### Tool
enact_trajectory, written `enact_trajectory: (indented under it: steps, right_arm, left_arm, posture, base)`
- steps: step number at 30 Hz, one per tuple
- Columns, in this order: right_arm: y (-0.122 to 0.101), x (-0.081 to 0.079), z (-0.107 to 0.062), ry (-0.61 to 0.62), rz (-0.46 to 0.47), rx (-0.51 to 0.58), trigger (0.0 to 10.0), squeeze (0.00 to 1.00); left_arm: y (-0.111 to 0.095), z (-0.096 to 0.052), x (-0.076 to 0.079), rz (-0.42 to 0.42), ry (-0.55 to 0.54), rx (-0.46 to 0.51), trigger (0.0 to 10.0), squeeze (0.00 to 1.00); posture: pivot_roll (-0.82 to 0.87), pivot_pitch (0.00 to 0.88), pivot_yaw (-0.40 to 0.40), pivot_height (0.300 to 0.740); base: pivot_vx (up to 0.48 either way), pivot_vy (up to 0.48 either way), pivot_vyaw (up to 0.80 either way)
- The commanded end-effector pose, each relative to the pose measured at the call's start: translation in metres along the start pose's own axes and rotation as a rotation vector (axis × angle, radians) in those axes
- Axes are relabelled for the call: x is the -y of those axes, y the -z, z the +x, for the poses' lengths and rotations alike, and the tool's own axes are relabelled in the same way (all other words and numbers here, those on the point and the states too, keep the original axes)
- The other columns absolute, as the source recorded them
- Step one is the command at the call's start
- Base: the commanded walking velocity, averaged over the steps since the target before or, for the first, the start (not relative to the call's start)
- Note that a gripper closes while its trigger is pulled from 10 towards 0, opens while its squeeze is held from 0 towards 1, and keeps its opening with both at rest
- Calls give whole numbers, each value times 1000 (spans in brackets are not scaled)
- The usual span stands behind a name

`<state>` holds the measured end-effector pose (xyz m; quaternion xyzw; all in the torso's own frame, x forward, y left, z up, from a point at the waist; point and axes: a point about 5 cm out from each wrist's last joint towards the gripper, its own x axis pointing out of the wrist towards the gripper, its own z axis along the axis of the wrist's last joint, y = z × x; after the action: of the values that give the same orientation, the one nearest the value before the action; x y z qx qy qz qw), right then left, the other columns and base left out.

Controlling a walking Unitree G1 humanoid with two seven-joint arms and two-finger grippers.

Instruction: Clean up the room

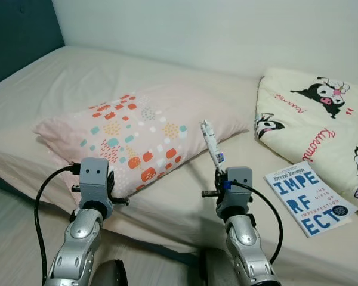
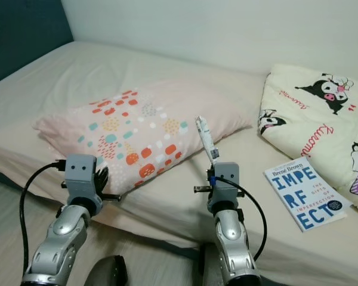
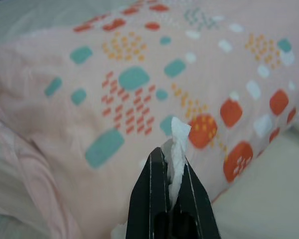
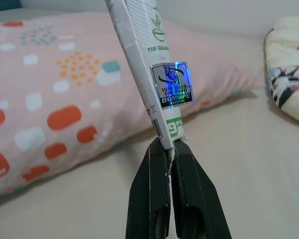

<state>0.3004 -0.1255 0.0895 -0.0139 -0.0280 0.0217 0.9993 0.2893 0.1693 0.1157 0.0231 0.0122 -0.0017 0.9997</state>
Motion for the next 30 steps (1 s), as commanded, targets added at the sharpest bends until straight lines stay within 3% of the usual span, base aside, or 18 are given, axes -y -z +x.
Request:
enact_trajectory:
  steps: [1,7,17,23,27,30]
  right_arm:
    - [4,-1,-3,0,-8,-24,10000,0]
    - [5,0,-2,-8,-36,-38,10000,0]
    - [13,6,-4,7,-48,-91,10000,0]
    - [15,13,-1,36,-36,-111,10000,0]
    - [18,12,2,26,-15,-130,10000,0]
    - [20,11,1,16,-3,-146,10000,0]
  left_arm:
    - [4,0,4,6,6,-9,10000,0]
    - [7,-1,7,10,16,0,10000,0]
    - [21,-1,6,-20,-22,-67,10000,27]
    - [28,0,11,-25,20,-104,10000,0]
    - [28,8,4,11,-21,-88,10000,0]
    - [24,12,-6,-11,-81,-86,10000,0]
  posture:
    - [-14,56,-60,641]
    - [-15,48,-64,661]
    - [-19,0,-62,706]
    - [-24,0,-64,726]
    - [-2,0,-76,740]
    - [19,0,-85,740]
  base:
    - [0,0,0]
    - [0,0,0]
    - [0,0,0]
    - [0,0,0]
    - [0,0,0]
    - [0,0,0]
